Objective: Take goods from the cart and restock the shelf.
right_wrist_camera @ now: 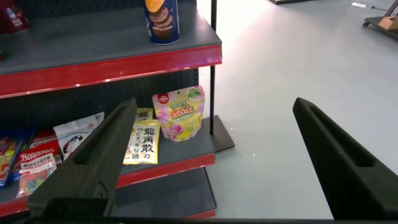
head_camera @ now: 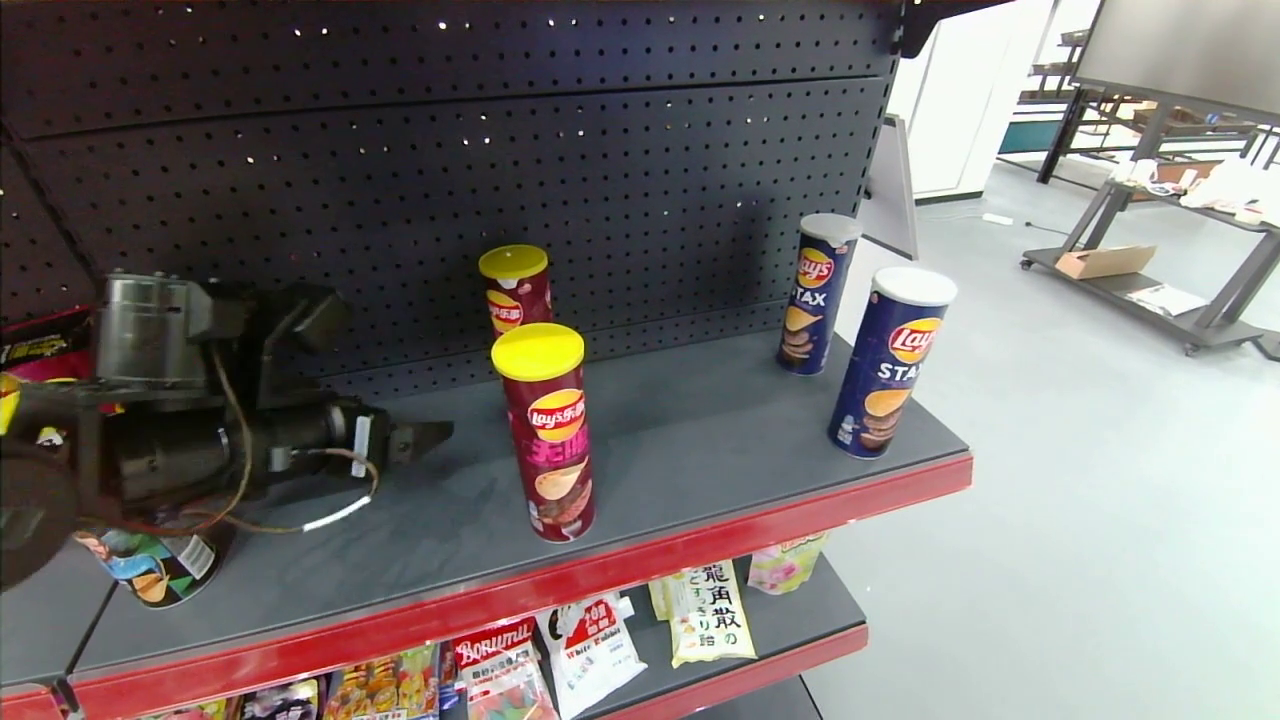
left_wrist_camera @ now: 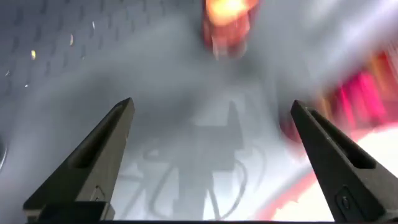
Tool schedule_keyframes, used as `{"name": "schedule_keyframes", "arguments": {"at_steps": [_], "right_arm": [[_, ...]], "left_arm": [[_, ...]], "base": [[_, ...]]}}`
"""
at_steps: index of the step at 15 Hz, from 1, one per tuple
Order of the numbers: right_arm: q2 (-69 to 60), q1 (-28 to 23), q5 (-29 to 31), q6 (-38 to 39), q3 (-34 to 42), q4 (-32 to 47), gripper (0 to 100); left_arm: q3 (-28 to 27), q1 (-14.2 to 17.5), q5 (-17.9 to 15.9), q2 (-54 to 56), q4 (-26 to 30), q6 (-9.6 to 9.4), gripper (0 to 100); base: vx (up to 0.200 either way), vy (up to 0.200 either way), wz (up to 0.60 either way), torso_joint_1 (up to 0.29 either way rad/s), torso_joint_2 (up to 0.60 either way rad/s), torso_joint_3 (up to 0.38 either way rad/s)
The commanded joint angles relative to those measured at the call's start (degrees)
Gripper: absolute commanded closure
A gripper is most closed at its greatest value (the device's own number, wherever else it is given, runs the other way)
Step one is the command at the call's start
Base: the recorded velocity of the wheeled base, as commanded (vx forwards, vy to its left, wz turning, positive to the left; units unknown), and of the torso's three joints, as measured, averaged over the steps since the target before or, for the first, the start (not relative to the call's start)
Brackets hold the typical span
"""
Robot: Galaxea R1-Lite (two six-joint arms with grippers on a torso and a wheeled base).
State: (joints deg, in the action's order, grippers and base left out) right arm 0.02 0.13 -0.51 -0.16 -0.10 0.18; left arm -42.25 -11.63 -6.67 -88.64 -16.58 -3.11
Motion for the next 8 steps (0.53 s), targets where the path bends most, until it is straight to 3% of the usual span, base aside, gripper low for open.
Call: {"name": "schedule_keyframes", "arguments": {"at_steps": [1,3,8], "right_arm": [[0.0,0.0,0.0,0.0,0.0,0.0,0],[0.0,0.0,0.0,0.0,0.0,0.0,0],[0.0,0.0,0.0,0.0,0.0,0.0,0]], "left_arm": [[10.8,7.1,-8.0,26.9,11.7,-3.22,0],[13.0,9.3,-9.9,42.3,20.4,-3.22,0],[26.0,9.3,-9.4,74.2,22.2,-3.22,0]], "base": [[0.000,0.000,0.00,0.000,0.00,0.000],[0.000,0.000,0.00,0.000,0.00,0.000],[0.000,0.000,0.00,0.000,0.00,0.000]]}}
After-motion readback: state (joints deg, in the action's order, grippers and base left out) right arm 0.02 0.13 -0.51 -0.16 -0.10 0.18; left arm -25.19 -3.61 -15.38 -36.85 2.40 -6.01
